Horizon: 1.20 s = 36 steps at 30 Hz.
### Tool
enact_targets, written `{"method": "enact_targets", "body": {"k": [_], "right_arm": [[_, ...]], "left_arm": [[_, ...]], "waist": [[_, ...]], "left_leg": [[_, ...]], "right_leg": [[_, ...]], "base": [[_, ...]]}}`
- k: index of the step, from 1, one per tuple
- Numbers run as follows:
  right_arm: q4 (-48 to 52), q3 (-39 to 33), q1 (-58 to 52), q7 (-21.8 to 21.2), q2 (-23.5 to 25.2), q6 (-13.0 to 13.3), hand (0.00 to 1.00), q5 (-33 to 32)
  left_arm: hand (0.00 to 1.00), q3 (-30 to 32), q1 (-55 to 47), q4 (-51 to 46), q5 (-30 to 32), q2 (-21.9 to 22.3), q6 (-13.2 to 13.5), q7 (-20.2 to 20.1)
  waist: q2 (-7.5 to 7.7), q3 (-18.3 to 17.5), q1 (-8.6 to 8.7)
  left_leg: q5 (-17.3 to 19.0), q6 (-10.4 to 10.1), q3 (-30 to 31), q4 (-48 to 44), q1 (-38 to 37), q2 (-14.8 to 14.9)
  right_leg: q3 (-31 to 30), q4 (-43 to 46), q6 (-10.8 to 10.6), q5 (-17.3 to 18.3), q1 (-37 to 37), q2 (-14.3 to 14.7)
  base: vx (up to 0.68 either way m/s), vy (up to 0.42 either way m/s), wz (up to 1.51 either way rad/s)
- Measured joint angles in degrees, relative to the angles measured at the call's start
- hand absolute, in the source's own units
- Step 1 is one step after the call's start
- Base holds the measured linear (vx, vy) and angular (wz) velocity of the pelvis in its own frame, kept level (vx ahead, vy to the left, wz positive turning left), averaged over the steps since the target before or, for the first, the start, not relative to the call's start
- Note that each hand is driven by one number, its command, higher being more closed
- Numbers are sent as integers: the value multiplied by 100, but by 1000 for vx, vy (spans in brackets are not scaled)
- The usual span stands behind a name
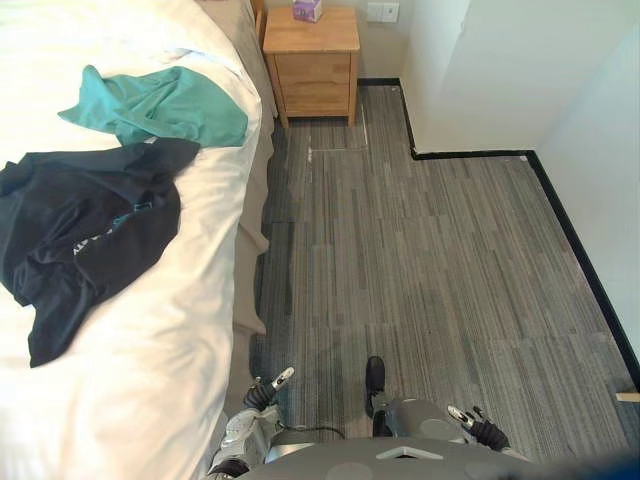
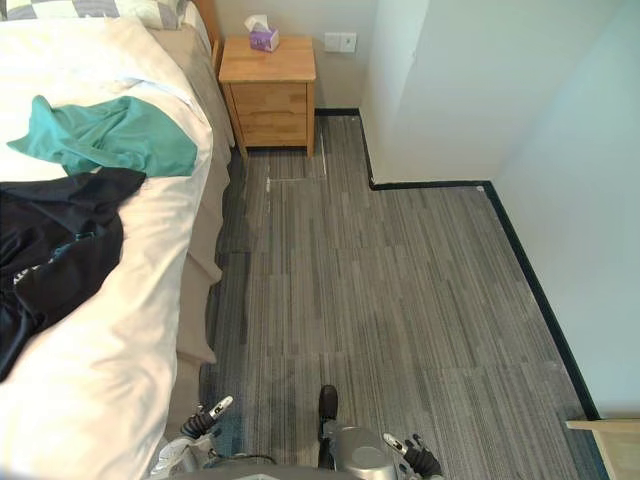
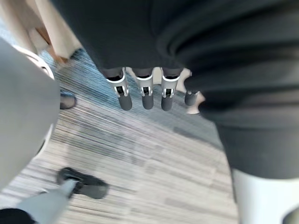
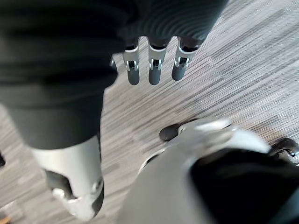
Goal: Tidy the bed and pick cloth on bed and put in laundry
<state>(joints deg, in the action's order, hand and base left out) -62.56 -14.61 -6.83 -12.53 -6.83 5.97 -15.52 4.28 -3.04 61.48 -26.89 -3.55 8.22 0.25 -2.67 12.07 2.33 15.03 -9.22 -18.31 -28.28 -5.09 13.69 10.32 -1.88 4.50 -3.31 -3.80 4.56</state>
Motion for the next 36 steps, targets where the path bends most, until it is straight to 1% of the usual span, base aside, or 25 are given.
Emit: {"method": "enact_targets", "body": {"k": [1,2,3,5,6,8,10,12,14,15,17,18,19,20,21,22,23,25,26,28,31,32,33,35,36], "right_arm": [[3,77,12,-14,-39,23,0,10],[16,225,3,-43,-99,65,0,11],[35,337,14,-57,-101,77,0,10],[71,312,83,-74,-95,81,0,12],[71,284,84,-79,-97,83,0,13],[64,249,114,-84,-82,73,0,53],[86,175,196,-86,-31,71,0,119],[103,118,246,-86,12,70,0,119],[103,-19,190,-89,13,71,0,133],[102,-44,179,-89,13,71,0,139],[102,-68,140,-84,-34,70,0,329],[106,-68,144,-84,-35,72,0,361],[112,-71,133,-84,-21,72,0,448],[111,-95,31,-84,-1,73,0,515],[107,-118,51,-88,-5,72,0,530],[142,-125,131,-89,69,72,0,555],[147,-219,162,-105,126,68,0,553],[135,-221,154,-87,158,67,0,544],[135,-217,151,-82,158,69,0,534],[146,-197,224,-78,154,86,0,381],[196,-148,290,-82,212,169,0,119],[214,-67,290,-79,213,200,0,-6],[222,-58,285,-81,215,204,0,-36],[218,-43,195,-82,268,202,0,-119],[218,-44,159,-80,302,201,0,-118]], "left_arm": [[0,20,-19,-9,-10,-2,3,-18],[0,81,-40,-21,-55,-14,12,-38],[0,148,-107,-69,-72,-11,112,-37],[0,263,-132,-183,-66,-3,215,-148],[0,262,-115,-198,-64,8,221,-175],[0,315,-113,-242,-51,65,224,-268],[0,370,-108,-327,-52,69,201,-271],[0,375,-82,-349,-59,59,193,-270],[0,364,-75,-328,-58,76,130,-268],[0,364,-81,-323,-58,86,112,-274],[0,368,-148,-316,-71,116,103,-278],[0,368,-147,-316,-71,115,103,-277],[0,367,-197,-318,-71,85,105,-280],[0,363,-247,-309,-66,51,105,-276],[0,365,-227,-271,-63,68,106,-275],[0,354,-149,-165,-62,64,104,-279],[0,303,-156,-160,-59,21,105,-277],[0,96,-195,-159,-60,-90,104,-265],[0,28,-205,-162,-60,-121,108,-254],[0,-111,-195,-172,-63,-174,122,-234],[0,-149,-114,-169,-62,-204,104,-219],[0,-157,-71,-167,-58,-189,98,-210],[0,-159,-52,-163,-58,-179,93,-203],[0,-130,-10,-168,-45,-158,90,-128],[0,-124,-9,-167,-44,-185,89,-114]], "waist": [[-17,22,7],[-28,70,-21],[25,101,-40],[42,118,-172],[51,125,-198],[71,158,-210],[112,229,-209],[127,315,-213],[71,353,-205],[48,365,-211],[-61,349,-222],[-40,335,-224],[62,246,-260],[148,25,-269],[146,-3,-297],[178,8,-289],[250,50,-234],[310,85,-207],[310,85,-203],[245,111,-186],[235,125,-196],[230,130,-186],[242,146,-164],[422,254,-152],[487,285,-149]], "left_leg": [[-132,87,27,-626,246,140],[-797,459,212,-1795,719,361],[-1158,534,419,-2429,1086,440],[-466,541,655,-3165,1660,215],[-336,540,657,-3164,1764,112],[-19,495,630,-2528,1987,-322],[7,484,508,-1410,2006,-644],[-150,545,328,-143,1994,-877],[-788,631,173,1254,1976,-1044],[-879,647,139,1418,1969,-1043],[-1168,822,121,1783,1901,-1026],[-1230,905,27,1724,1856,-1055],[-1282,1027,-156,1552,1780,-1195],[-1161,1300,-341,1447,1720,-1376],[-1030,1475,-351,1454,1667,-1450],[-869,1503,-313,1520,1480,-1610],[-785,1577,-189,1629,1178,-1764],[-680,1601,16,1761,586,-1822],[-676,1590,113,1866,386,-1817],[-604,1455,416,2179,-136,-1663],[-406,1118,790,2339,-491,-1344],[-343,1011,924,2375,-562,-1227],[-304,945,989,2407,-628,-1189],[-93,604,1206,2416,-942,-1197],[-28,500,1266,2412,-1044,-1217]], "right_leg": [[11,104,70,96,5,25],[-59,206,177,243,137,88],[-207,204,256,313,295,113],[-538,267,268,366,493,130],[-609,251,280,374,570,122],[-794,204,180,451,888,110],[-839,168,45,552,1055,85],[-954,149,-2,679,1184,64],[-999,12,-109,861,1420,29],[-1014,7,-129,922,1465,29],[-1064,268,-223,1492,1581,-45],[-1062,453,-235,1706,1568,-123],[-1011,897,-375,2167,1493,-380],[-878,1486,-720,2434,1383,-685],[-754,2154,-870,2477,1111,-767],[-443,3779,-1101,2262,427,-1085],[-125,5004,-1048,2092,-12,-1436],[197,5628,-1066,2100,-156,-1733],[277,5629,-1067,2102,-186,-1765],[500,5191,-1070,2108,-386,-1706],[542,3418,-935,1939,-821,-1251],[418,2429,-870,1492,-992,-1031],[351,1954,-857,1194,-1050,-962],[-21,537,-928,160,-1149,-918],[-79,422,-933,86,-1139,-949]], "base": [[174,-128,-14],[125,-93,-25],[229,-94,-42],[303,-101,-62],[280,-100,-67],[271,-55,-58],[253,1,-56],[246,27,-34],[289,71,-6],[287,96,-2],[358,170,-3],[454,229,-8],[479,203,-9],[530,196,-17],[547,199,-7],[535,223,19],[519,231,45],[505,151,56],[558,75,64],[557,-5,65],[498,-107,60],[363,-130,49],[455,-198,66],[480,-275,72],[513,-356,82]]}}
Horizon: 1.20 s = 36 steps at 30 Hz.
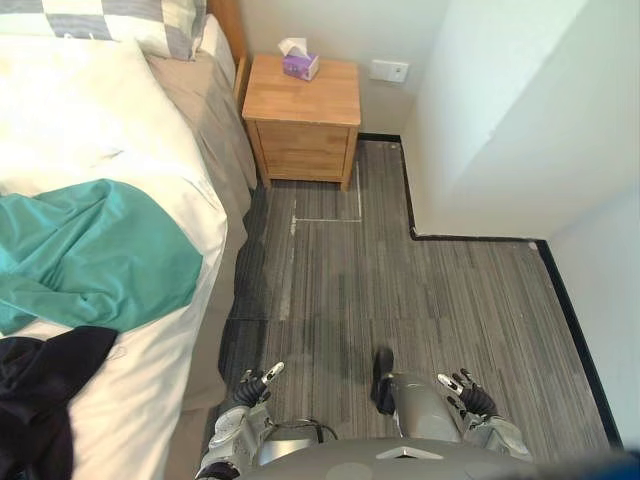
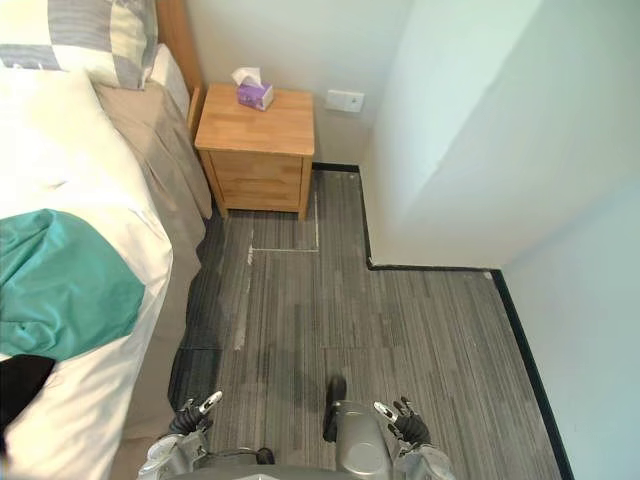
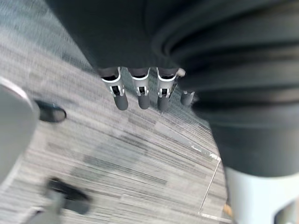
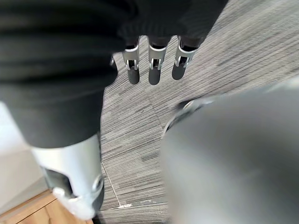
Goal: Tidy the bed and pick cloth on bed and put in laundry
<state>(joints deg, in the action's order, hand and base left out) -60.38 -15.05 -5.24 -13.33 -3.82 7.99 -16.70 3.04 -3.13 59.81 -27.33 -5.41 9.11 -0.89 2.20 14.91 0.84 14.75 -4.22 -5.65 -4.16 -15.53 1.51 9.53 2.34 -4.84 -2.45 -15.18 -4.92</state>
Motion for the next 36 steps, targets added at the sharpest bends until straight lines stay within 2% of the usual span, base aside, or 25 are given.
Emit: {"method": "enact_targets", "body": {"k": [1,2,4,6,7,9,10,11,13,15,16,18,19,21,22,23,24,27,28,29,31,32,34,35,36], "right_arm": [[-3,-26,-52,1,43,4,0,-1],[26,-30,-27,3,-26,49,0,5],[63,-25,64,16,-147,59,0,5],[104,-24,90,55,-153,59,0,4],[98,-24,89,77,-182,46,0,10],[92,-15,87,76,-197,38,0,31],[99,44,80,59,-186,39,0,90],[92,85,76,24,-195,41,0,222],[5,81,45,-2,-190,42,0,329],[-34,58,19,-3,-179,41,0,469],[-32,25,33,-3,-173,41,0,474],[39,-42,36,-8,-170,55,0,669],[55,-64,-8,-8,-171,55,0,695],[108,-145,-128,-10,-141,80,0,718],[96,-238,-138,5,-132,103,0,734],[85,-263,-164,6,-51,129,0,734],[83,-262,-173,5,12,154,0,738],[88,-246,68,11,59,181,0,859],[89,-246,176,10,45,178,0,910],[91,-224,249,12,49,174,0,907],[94,-81,317,21,46,163,0,902],[94,7,329,38,38,166,0,886],[86,90,314,82,42,164,0,787],[86,152,320,108,42,171,0,678],[86,178,328,118,42,178,0,638]], "left_arm": [[0,61,-13,20,5,-29,-20,26],[0,114,-6,14,52,48,-41,49],[0,128,-14,23,139,206,-53,79],[0,221,-14,20,208,232,-88,94],[0,264,-15,18,206,247,-105,119],[0,389,-40,12,191,295,-103,121],[0,465,-63,8,181,290,-100,105],[0,548,-66,-1,175,261,-92,87],[0,621,-53,-11,99,239,-73,82],[0,626,-55,-48,92,233,-44,13],[0,623,-51,-66,92,244,-31,-20],[0,608,-51,-160,93,273,-21,-50],[0,593,-50,-180,95,291,-22,-48],[0,507,-71,-177,95,316,-24,-34],[0,471,-80,-157,105,274,-28,-34],[0,474,-69,-154,108,234,-26,-33],[0,481,-84,-123,105,200,-34,2],[0,487,-140,-88,81,168,-117,133],[0,476,-137,-34,82,177,-121,158],[0,461,-150,2,90,176,-122,168],[0,298,-166,4,116,138,-107,173],[0,139,-165,4,165,91,-89,177],[0,-31,-189,-1,168,25,-15,196],[0,-26,-208,-5,165,27,34,212],[0,-31,-212,-7,167,26,33,211]], "waist": [[63,69,14],[-157,162,67],[-357,191,51],[-369,158,56],[-374,81,46],[-459,20,13],[-492,-1,15],[-480,6,8],[-431,28,-29],[-371,54,-69],[-359,57,-88],[-357,46,-112],[-382,31,-68],[-492,-35,-18],[-463,-72,0],[-324,-133,45],[-179,-175,-56],[-93,-228,-190],[-115,-240,-188],[-135,-259,-195],[-124,-258,-148],[-140,-264,-105],[-195,-235,-119],[-208,-225,-122],[-208,-225,-128]], "left_leg": [[149,-127,147,-50,-251,46],[203,-183,168,-195,-350,262],[33,-223,139,-450,-310,492],[-256,-300,154,-745,-259,620],[-432,-361,177,-1179,-74,705],[-832,-502,324,-2508,526,901],[-1248,-483,342,-3633,1084,1067],[-932,-375,272,-4704,1655,1214],[-470,-192,50,-5394,2212,1251],[-154,-150,-565,-4888,2492,1202],[-110,-126,-835,-4535,2498,1156],[-186,-2,-1714,-3111,2450,929],[-537,150,-2252,-2330,2439,829],[-1615,600,-3177,-1539,2437,793],[-1446,1116,-3577,-1435,2381,716],[-1356,1203,-3732,-1160,2299,459],[-1326,1202,-3792,-862,2233,211],[-1168,1234,-3590,-374,2021,-167],[-992,1207,-3468,-207,1818,-284],[-882,1249,-3220,-18,1571,-435],[-762,1324,-2671,121,1293,-600],[-702,1274,-2280,119,1176,-622],[-683,1230,-1744,135,1009,-629],[-683,1221,-1405,136,931,-630],[-675,1206,-1222,134,893,-629]], "right_leg": [[-69,200,252,-619,65,-22],[5,623,447,-599,66,128],[159,1139,619,-103,-20,252],[268,1550,674,337,-29,293],[290,1631,705,562,6,357],[294,1364,812,716,306,562],[300,1067,862,747,608,676],[329,853,932,787,932,728],[476,617,960,778,1505,690],[593,292,950,811,2072,588],[622,210,941,817,2203,527],[781,18,781,913,2550,298],[1044,0,622,1014,2728,222],[1540,72,412,1254,2928,246],[1791,168,310,1423,3016,206],[2109,312,146,1561,3077,62],[2271,422,74,1635,3076,-47],[2421,860,-73,1728,3068,-241],[2442,1556,-221,1820,2987,-443],[2413,2713,-200,1800,2744,-739],[2071,4468,139,1676,2129,-1159],[1846,4878,163,1838,1829,-1228],[1540,4914,36,1981,1426,-1225],[1292,4605,-83,2047,1233,-1184],[1173,4379,-94,2048,1145,-1139]], "base": [[624,-438,74],[513,-364,62],[483,-359,22],[439,-347,12],[366,-296,3],[361,-264,-3],[366,-201,1],[360,-184,10],[362,-175,24],[375,-147,27],[305,-50,16],[344,27,32],[340,57,82],[350,80,119],[400,128,162],[358,144,155],[260,119,116],[206,138,67],[241,190,82],[252,180,90],[264,70,128],[275,-8,158],[354,-68,172],[406,-101,166],[395,-127,163]]}}
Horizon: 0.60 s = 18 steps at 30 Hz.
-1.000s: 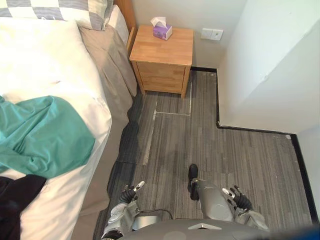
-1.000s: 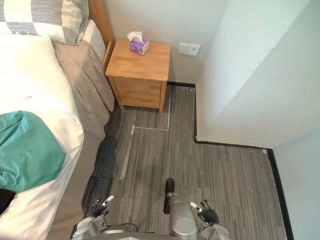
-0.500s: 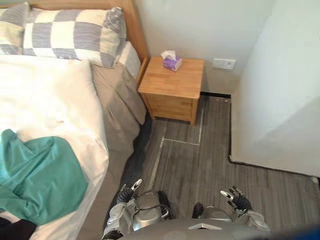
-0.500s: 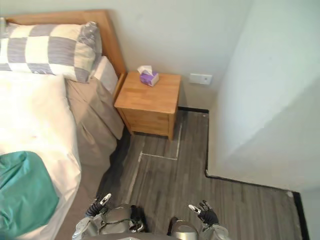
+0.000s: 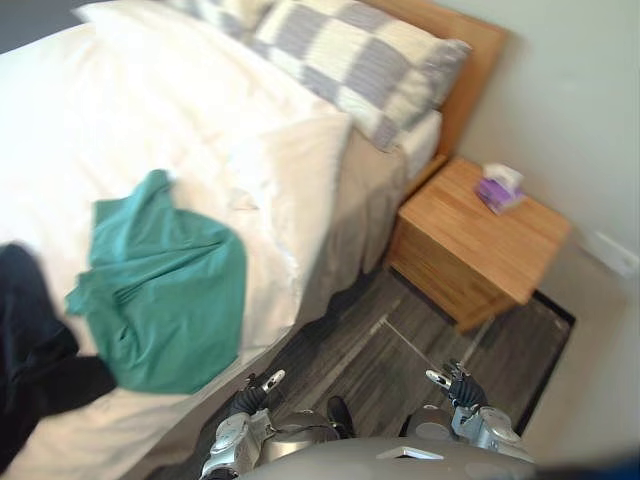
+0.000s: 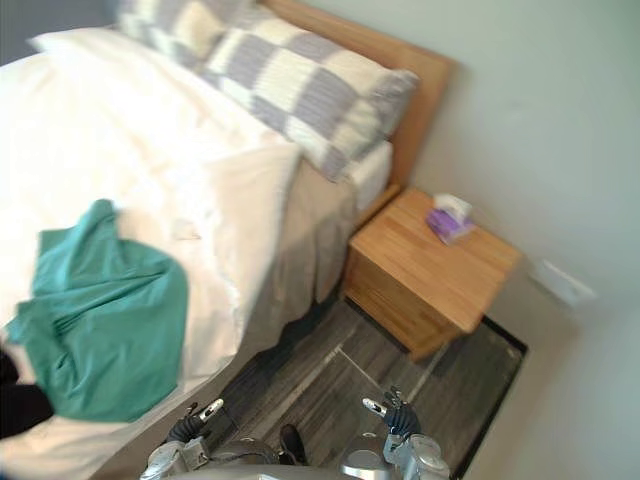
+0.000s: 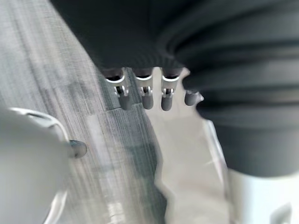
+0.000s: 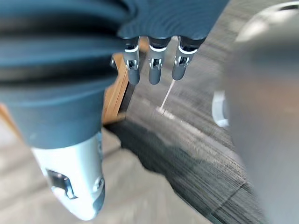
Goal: Tidy the bed and pick cloth on bed and put in laundry
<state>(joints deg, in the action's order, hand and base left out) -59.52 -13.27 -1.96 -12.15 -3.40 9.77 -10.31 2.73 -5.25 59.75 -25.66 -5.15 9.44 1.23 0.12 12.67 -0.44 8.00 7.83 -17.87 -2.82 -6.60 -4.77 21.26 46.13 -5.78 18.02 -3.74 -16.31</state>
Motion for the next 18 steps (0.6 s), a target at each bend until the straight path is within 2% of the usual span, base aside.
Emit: {"method": "enact_targets", "body": {"k": [2,3,5,6,7,8,9,10,11,12,14,16,18], "right_arm": [[-7,87,35,9,10,93,0,-200],[-8,99,32,10,9,119,0,-247],[-8,211,38,21,1,225,0,-392],[-8,247,31,21,2,250,0,-417],[-9,299,3,5,6,295,0,-417],[-27,319,-25,-10,26,369,0,-419],[-149,326,9,-28,28,484,0,-485],[-176,328,61,-32,-6,513,0,-520],[-163,347,118,-47,-67,618,0,-565],[-154,471,125,-49,-130,678,0,-636],[-151,560,130,2,-153,691,0,-637],[-169,567,82,184,-96,679,0,-637],[-220,462,-16,441,-103,552,0,-665]], "left_arm": [[0,-58,2,-18,5,-62,-1,-28],[0,-62,0,-20,5,-82,-2,-40],[0,-136,23,-20,56,-128,-7,-86],[0,-165,35,-21,57,-133,-8,-90],[0,-163,31,-25,66,-142,-10,-102],[0,-161,31,-38,82,-215,-9,-106],[0,-150,18,-12,233,-218,-21,-111],[0,-153,14,-25,281,-161,-15,-121],[0,-148,0,-21,330,-61,-13,-132],[0,-146,-5,-15,365,20,-15,-131],[0,-140,-7,-14,386,38,-16,-135],[0,-85,-12,-9,379,38,-17,-136],[0,-25,-12,-15,390,28,-26,-140]], "waist": [[-7,-8,0],[-10,-8,2],[-18,-6,54],[-9,0,65],[35,-7,65],[153,-33,61],[191,-26,67],[80,-50,49],[-17,-39,107],[-112,-76,115],[-162,-108,99],[-79,-109,104],[-44,-132,93]], "left_leg": [[32,-91,694,0,-69,46],[36,-119,876,0,-65,62],[19,-295,1587,-1,-58,151],[20,-324,1747,-34,-48,172],[40,-400,1930,-96,-28,168],[107,-512,2038,-173,-26,116],[282,-706,2020,-275,-56,148],[334,-799,1973,-325,-52,254],[364,-899,1830,-331,-46,411],[354,-913,1829,-272,-86,523],[321,-964,1828,-215,-144,640],[318,-962,1825,-221,-133,697],[309,-959,1803,-283,-36,723]], "right_leg": [[-697,-1324,-111,-78,-165,355],[-917,-1708,-154,-125,-193,482],[-1759,-2841,-71,-546,-302,948],[-1929,-3050,-39,-701,-293,1035],[-2171,-3400,20,-1014,-261,1127],[-2389,-3703,6,-1469,-197,1135],[-2374,-3654,75,-1593,-71,1097],[-2306,-3618,86,-1600,-84,1155],[-2142,-3612,149,-1559,-23,1240],[-2035,-3623,247,-1493,41,1321],[-1960,-3676,312,-1448,134,1419],[-1872,-3818,387,-1399,237,1461],[-1792,-3922,395,-1395,302,1467]], "base": [[279,-139,154],[259,-182,152],[299,-248,155],[299,-299,132],[215,-254,111],[292,-403,130],[228,-330,94],[261,-359,80],[179,-231,45],[166,-216,43],[113,-174,22],[68,-127,22],[21,-49,26]]}}
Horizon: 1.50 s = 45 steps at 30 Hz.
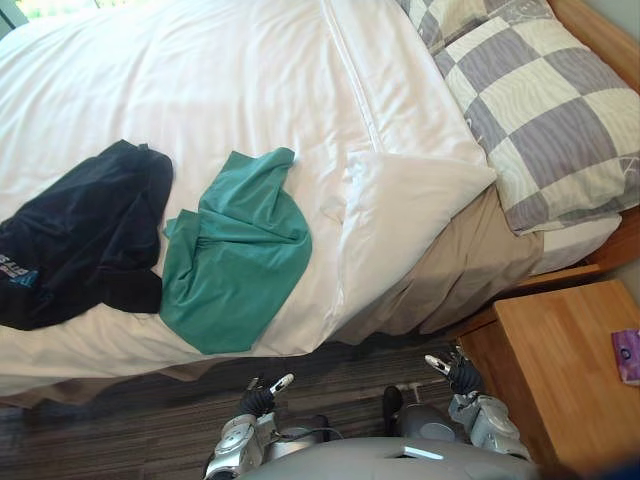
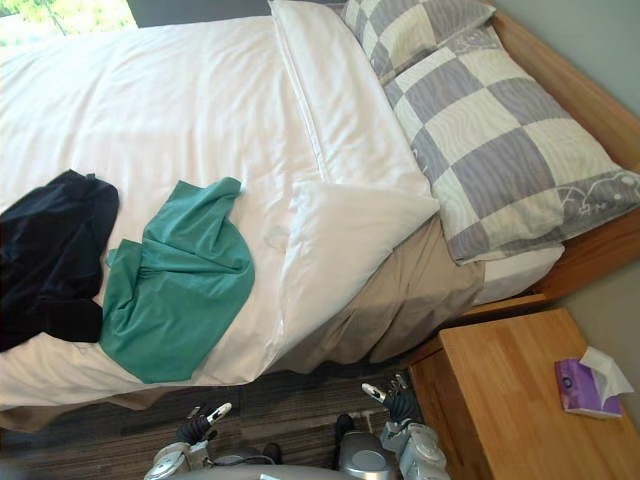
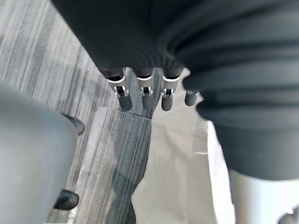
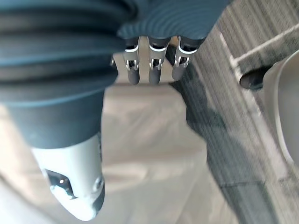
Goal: Tidy the bed and pick cloth on bed and put in laundry
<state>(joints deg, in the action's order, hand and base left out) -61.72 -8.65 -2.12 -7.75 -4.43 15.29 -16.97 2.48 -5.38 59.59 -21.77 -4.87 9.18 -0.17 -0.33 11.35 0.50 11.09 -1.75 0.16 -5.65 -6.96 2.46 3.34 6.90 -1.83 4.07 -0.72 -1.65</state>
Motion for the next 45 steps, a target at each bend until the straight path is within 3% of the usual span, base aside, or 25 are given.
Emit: {"method": "enact_targets", "body": {"k": [2,5,7,10,11,14,16,20,24,31,36,45], "right_arm": [[-100,-627,-250,377,4,-259,0,-204],[-86,-1776,-570,944,-25,-374,0,-701],[152,-2432,-614,1184,-50,-437,0,-1116],[590,-3441,-649,1411,-337,-425,0,-1213],[758,-3892,-581,1491,-687,-403,0,-1201],[1190,-4304,-333,1515,-1425,-200,0,-812],[1555,-4215,-145,1505,-1733,-105,0,-533],[2376,-2957,642,1361,-2546,41,0,295],[2501,-1952,1393,1161,-2853,71,0,1060],[2503,-684,2678,611,-3566,68,0,1625],[2505,-10,3664,438,-3739,15,0,1846],[2888,538,4711,291,-4104,-365,0,2070]], "left_arm": [[0,41,-11,6,74,-6,-39,-15],[0,218,-41,8,238,-3,-134,-187],[0,409,-171,9,305,-65,-150,-219],[0,549,-380,-3,387,-179,-175,-246],[0,589,-439,-25,453,-225,-213,-254],[0,781,-542,-32,502,-287,-267,-384],[0,785,-549,-34,504,-327,-292,-451],[0,693,-631,-242,504,-428,-374,-516],[0,575,-652,-257,504,-498,-375,-602],[0,464,-745,-505,502,-517,-374,-627],[0,416,-774,-665,498,-501,-367,-643],[0,413,-292,-695,151,-539,-213,-631]], "waist": [[3,-7,30],[-21,-36,131],[29,-122,166],[96,-315,211],[119,-355,223],[156,-377,339],[159,-375,348],[168,-380,349],[165,-382,303],[135,-356,206],[96,18,148],[-144,814,-47]], "left_leg": [[-3,2,-406,-206,69,3],[39,-64,-1393,-231,106,131],[-93,-15,-1367,-22,49,27],[-340,75,-1331,447,-70,-90],[-473,84,-1296,670,-136,-133],[-669,53,-1204,1020,-221,-157],[-733,34,-1206,1123,-226,-149],[-770,28,-1214,1147,-191,-93],[-826,33,-1169,1145,-160,-62],[-965,-153,-1055,1118,-8,-55],[-1014,-213,-1059,1116,62,-54],[-1176,26,-1042,895,961,-30]], "right_leg": [[275,-121,0,0,234,-116],[575,-182,-32,7,397,-255],[556,-208,-67,6,396,-306],[554,-255,-110,-25,350,-350],[564,-259,-118,-32,332,-363],[655,-264,-115,-33,304,-357],[662,-285,-101,-42,270,-335],[669,-294,-55,-39,227,-272],[749,-293,-23,-20,229,-250],[1014,-306,-8,-16,223,-292],[1027,-301,-7,-17,209,-301],[1155,-290,107,-190,-493,-308]], "base": [[-4,0,56],[-29,47,56],[-46,84,11],[-16,48,10],[-10,19,14],[-35,-6,15],[-50,-29,4],[-21,-33,-2],[31,-30,9],[56,-22,26],[-37,-16,6],[-68,-7,12]]}}
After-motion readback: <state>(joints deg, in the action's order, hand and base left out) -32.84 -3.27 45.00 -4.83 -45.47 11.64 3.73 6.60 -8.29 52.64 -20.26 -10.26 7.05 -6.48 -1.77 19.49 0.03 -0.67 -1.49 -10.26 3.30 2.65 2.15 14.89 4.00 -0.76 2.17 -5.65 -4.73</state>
